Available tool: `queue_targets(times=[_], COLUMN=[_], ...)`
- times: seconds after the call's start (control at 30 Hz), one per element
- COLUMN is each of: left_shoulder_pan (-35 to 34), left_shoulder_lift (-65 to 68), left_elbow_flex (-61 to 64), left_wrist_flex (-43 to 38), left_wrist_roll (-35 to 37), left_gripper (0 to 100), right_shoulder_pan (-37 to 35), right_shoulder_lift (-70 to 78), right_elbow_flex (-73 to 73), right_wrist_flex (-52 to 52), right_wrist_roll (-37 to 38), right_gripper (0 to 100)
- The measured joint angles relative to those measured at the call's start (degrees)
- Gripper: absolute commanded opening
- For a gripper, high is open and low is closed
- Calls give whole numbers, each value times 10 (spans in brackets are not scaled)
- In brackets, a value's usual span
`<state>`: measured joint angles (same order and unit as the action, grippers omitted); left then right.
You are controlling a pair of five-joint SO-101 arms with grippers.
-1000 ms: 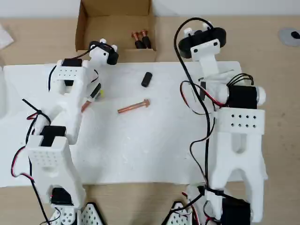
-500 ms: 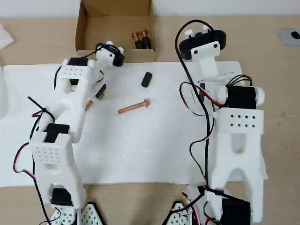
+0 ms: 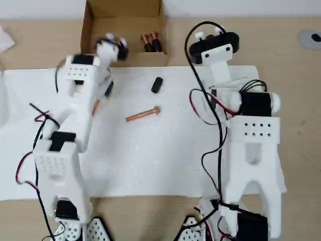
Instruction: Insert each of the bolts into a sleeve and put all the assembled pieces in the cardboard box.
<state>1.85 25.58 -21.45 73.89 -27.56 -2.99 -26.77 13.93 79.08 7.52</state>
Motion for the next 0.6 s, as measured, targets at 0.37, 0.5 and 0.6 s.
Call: queue_targets(times=[0.37,0.5,0.6], left_shoulder_pan=[129,140,140], left_shoulder_lift=[-354,-485,-586], left_elbow_flex=[-47,34,105], left_wrist_flex=[49,49,22], left_wrist_roll=[171,226,280], left_gripper=[10,10,7], right_shoulder_pan=[-102,-116,-115], right_shoulder_lift=[-234,-324,-389], right_elbow_flex=[-41,47,142], right_wrist_flex=[-44,-63,-105], right_wrist_roll=[-12,-10,-13], right_gripper=[9,9,9])
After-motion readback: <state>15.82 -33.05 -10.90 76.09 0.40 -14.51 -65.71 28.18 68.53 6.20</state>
